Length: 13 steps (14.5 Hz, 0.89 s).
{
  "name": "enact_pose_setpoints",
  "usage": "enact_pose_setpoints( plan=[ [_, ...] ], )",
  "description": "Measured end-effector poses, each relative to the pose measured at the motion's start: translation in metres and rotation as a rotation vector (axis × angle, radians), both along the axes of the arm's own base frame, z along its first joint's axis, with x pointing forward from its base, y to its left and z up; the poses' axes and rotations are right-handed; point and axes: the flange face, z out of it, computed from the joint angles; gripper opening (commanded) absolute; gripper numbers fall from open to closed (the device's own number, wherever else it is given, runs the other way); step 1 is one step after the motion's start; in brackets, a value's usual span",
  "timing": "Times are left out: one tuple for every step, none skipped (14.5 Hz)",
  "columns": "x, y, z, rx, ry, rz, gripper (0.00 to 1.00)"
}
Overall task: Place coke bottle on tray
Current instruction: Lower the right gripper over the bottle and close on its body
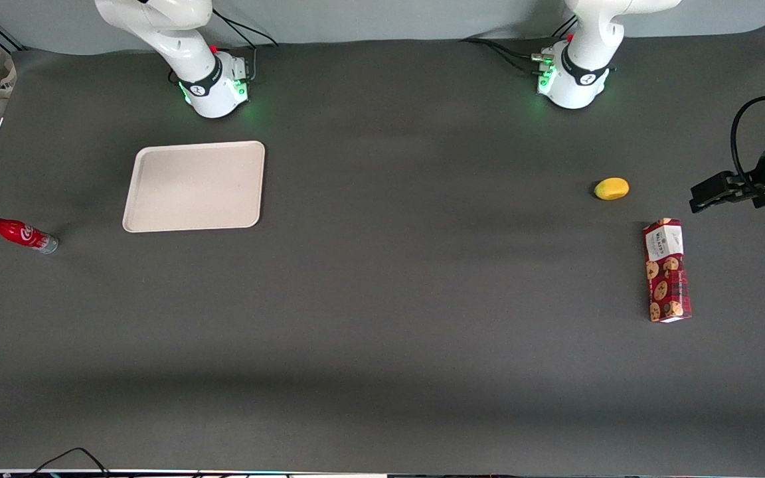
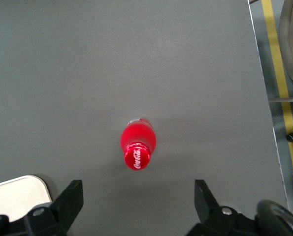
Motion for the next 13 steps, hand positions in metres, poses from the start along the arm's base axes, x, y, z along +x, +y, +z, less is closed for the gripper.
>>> enact_pose_setpoints(
  plan=[
    [-0.008,-0.006,-0.006,0.022,-0.019,0.000,1.00],
    [-0.014,-0.010,-0.013,0.046,-0.035,-0.001,1.00],
    [-0.017,-0.014,-0.020,0.062,-0.044,0.000,1.00],
    [-0.017,-0.015,-0.027,0.071,-0.044,0.007,1.00],
    [-0.017,-0.016,-0.034,0.072,-0.036,0.016,1.00],
    [-0.016,-0.018,-0.040,0.066,-0.029,0.019,1.00],
    [-0.016,-0.019,-0.044,0.058,-0.020,0.019,1.00],
    [-0.017,-0.021,-0.048,0.051,-0.014,0.018,1.00],
    [-0.017,-0.023,-0.050,0.043,-0.010,0.018,1.00],
    [-0.016,-0.024,-0.052,0.040,-0.006,0.017,1.00],
    [-0.015,-0.024,-0.054,0.041,-0.006,0.013,1.00],
    [-0.014,-0.025,-0.056,0.044,-0.010,0.007,1.00],
    [-0.013,-0.025,-0.059,0.047,-0.010,0.002,1.00]
  ],
)
